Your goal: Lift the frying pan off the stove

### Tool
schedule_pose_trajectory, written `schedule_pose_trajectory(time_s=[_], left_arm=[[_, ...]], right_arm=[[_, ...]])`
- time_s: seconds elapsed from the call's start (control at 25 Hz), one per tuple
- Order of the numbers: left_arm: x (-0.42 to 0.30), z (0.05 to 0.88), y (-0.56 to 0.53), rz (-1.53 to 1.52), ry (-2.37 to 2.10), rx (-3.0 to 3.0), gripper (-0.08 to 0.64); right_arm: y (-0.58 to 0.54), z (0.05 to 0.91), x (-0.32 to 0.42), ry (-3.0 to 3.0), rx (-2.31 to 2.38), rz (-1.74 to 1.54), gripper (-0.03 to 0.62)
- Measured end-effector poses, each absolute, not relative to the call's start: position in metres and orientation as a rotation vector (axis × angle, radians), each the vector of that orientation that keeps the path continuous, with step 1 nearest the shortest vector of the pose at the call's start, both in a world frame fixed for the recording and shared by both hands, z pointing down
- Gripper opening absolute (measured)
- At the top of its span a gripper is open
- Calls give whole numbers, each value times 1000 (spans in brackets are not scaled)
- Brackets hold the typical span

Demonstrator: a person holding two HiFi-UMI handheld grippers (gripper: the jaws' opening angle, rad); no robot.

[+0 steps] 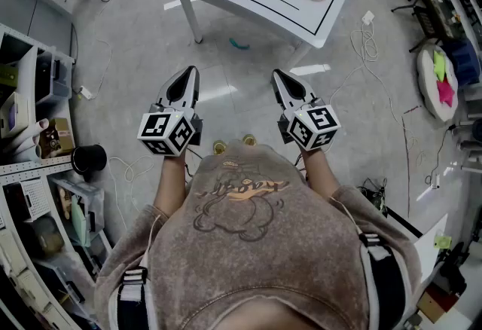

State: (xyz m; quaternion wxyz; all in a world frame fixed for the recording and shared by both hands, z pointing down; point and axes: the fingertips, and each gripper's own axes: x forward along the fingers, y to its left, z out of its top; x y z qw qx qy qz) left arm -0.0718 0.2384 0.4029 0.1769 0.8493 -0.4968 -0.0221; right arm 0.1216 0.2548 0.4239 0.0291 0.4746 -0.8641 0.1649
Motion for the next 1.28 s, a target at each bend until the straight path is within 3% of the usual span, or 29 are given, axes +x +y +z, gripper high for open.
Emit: schedule_pose_trajectory(time_s=[1.28], left_arm=[[-95,421,197,-61,-1322,2455,5]], right_arm=[[215,443,76,-2678,1528,557,-6]])
